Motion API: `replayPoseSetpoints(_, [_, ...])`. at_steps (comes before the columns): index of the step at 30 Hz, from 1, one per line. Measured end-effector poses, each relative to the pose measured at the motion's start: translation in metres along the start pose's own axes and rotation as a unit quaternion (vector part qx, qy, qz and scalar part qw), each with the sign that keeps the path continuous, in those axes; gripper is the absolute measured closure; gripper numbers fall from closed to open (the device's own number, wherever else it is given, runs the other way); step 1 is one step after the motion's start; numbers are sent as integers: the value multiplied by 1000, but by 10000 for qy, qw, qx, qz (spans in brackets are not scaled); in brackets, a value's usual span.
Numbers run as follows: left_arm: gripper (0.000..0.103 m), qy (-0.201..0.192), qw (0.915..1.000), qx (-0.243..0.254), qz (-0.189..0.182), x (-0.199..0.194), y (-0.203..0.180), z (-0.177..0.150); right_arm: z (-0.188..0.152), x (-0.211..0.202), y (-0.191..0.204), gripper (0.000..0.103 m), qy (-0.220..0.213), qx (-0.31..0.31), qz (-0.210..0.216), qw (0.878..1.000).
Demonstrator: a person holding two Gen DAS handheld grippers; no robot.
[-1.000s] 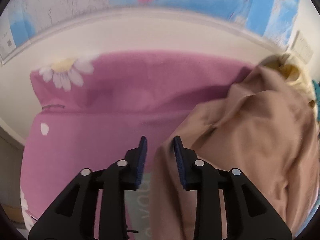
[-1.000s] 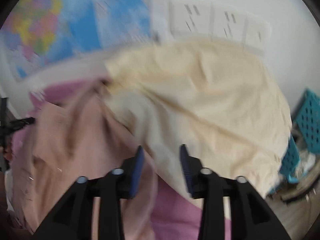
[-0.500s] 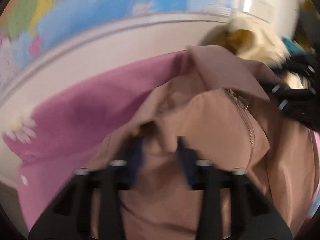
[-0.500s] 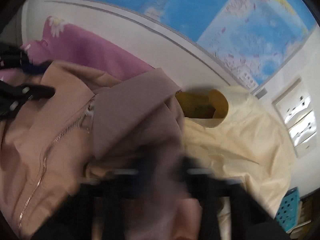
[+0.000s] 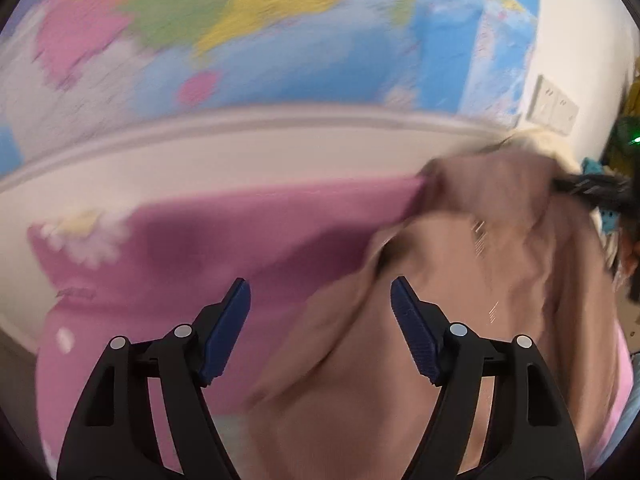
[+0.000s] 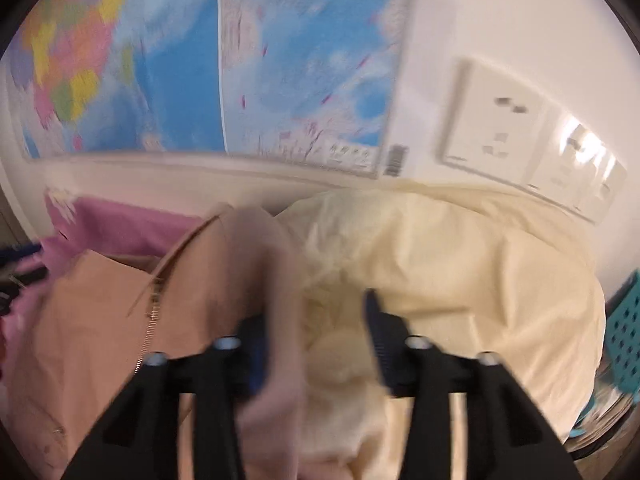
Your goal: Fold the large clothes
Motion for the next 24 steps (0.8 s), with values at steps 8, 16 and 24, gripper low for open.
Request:
replayPoseSetpoints(8, [21, 394, 9956, -677, -508, -35, 60, -74, -93, -109, 26, 11, 9, -311, 953, 9950])
replayPoseSetpoints(16, [14, 1241, 9814, -642, -1316, -25, 29, -149, -196, -81, 90, 10, 1125, -770, 856, 9870])
replayPoseSetpoints(24, [99, 686, 9901, -509, -1113, -44, 11, -139, -183, -104, 75, 101, 812, -341, 1334, 9871])
Point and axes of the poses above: each gripper's, at about its wrist camera, not at the fingertips, and x roughly the way its jaws point, y to its left, z to its top, the point moved 7 cm from there along x, roughly the way its jaws point, and after that the axes turned 10 degrees about -z, right-handed, at the moved point
